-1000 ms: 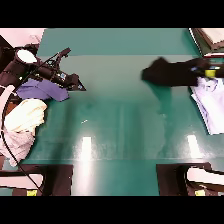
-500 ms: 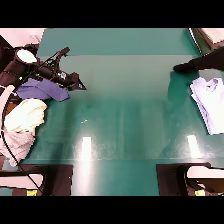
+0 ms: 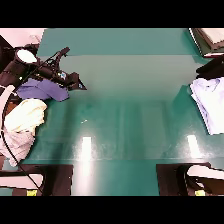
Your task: Fold the shirts.
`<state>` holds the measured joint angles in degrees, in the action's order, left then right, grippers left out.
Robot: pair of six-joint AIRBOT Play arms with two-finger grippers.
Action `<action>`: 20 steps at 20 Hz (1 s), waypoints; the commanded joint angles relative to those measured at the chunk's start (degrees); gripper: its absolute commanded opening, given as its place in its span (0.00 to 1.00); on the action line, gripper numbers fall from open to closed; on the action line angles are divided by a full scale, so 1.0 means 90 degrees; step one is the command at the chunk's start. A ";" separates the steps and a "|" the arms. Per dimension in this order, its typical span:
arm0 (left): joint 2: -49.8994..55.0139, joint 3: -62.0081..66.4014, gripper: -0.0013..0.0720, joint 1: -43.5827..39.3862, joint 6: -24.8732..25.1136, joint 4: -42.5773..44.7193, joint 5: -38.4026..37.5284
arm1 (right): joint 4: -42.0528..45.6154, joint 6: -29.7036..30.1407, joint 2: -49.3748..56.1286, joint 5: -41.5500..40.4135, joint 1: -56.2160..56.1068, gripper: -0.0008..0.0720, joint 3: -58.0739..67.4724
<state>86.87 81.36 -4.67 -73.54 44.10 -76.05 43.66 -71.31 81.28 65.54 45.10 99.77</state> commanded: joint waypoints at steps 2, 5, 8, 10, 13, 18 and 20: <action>-0.0002 0.0005 0.05 0.0000 0.0012 0.0002 -0.0080 | 0.1758 -0.0743 -0.0058 0.1804 0.0245 0.03 0.0034; -0.0002 0.0005 0.05 0.0000 0.0070 0.0005 -0.0185 | 0.3194 -0.1443 -0.0058 0.2727 0.0240 0.03 0.0034; -0.0002 0.0005 0.05 0.0000 0.0175 0.0005 -0.0265 | 0.3997 -0.1761 -0.0058 0.3541 0.0240 0.09 0.0034; -0.0002 0.0005 0.05 0.0000 0.0177 0.0005 -0.0274 | 0.4187 -0.1766 -0.0058 0.3961 0.0240 0.59 0.0034; -0.0002 0.0005 0.05 0.0000 0.0223 0.0005 -0.0294 | 0.4337 -0.1797 -0.0058 0.4374 0.0240 0.64 0.0034; -0.0002 0.0005 0.05 0.0000 0.0221 0.0002 -0.0255 | 0.3891 -0.2093 -0.0185 0.4396 0.0061 0.63 0.0034; -0.0002 0.0005 0.05 0.0000 0.0216 0.0000 -0.0296 | 0.2956 -0.2093 -0.0325 0.4396 -0.0304 0.63 0.0034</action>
<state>86.87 81.36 -4.67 -71.64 44.14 -78.63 77.87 -89.36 79.55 104.03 45.08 100.03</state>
